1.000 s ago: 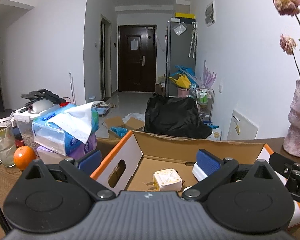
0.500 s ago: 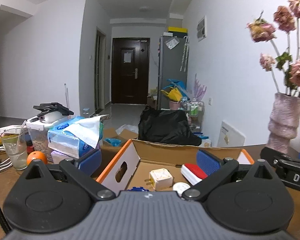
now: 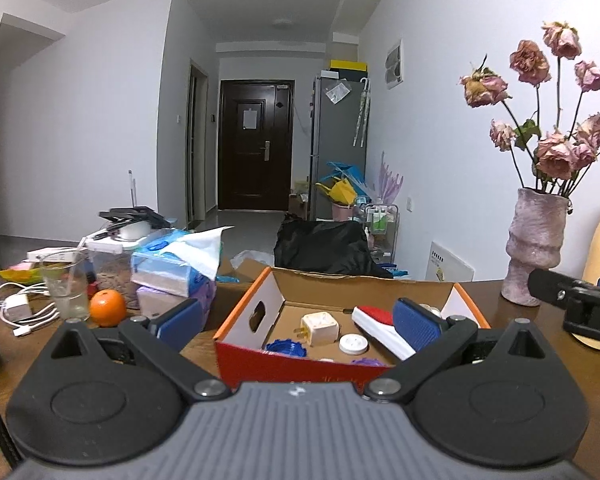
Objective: Organize rigid objects
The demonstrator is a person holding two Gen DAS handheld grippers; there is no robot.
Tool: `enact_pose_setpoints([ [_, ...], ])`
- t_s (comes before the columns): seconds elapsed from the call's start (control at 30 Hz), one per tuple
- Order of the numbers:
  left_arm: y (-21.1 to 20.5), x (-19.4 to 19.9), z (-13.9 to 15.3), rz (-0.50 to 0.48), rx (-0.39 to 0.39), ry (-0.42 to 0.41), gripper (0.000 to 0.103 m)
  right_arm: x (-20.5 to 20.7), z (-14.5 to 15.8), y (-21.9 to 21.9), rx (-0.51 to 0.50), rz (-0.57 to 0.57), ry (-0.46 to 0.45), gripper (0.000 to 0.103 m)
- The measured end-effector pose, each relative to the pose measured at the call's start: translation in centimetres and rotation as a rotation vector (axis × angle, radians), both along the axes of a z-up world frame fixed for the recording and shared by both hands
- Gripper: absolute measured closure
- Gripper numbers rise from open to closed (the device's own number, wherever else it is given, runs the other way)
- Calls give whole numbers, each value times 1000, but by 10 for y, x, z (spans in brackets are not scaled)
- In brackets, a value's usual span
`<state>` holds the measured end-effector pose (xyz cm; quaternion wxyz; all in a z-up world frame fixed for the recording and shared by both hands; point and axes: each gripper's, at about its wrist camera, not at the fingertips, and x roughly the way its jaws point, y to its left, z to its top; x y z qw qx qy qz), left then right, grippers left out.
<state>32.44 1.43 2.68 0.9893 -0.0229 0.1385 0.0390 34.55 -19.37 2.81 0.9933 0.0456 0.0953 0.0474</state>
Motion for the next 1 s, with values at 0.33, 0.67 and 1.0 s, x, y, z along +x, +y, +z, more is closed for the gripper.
enact_pose_setpoints([
  [0.33, 4, -70, 10, 12, -11, 12, 0, -73, 12, -6, -18, 31, -2, 0],
  [0.67, 1, -144, 10, 21, 15, 24, 0, -145, 15, -7, -47, 55, 14, 0],
  [1.0, -2, -209, -7, 41, 34, 39, 0, -212, 5, -4, -79, 82, 28, 0],
])
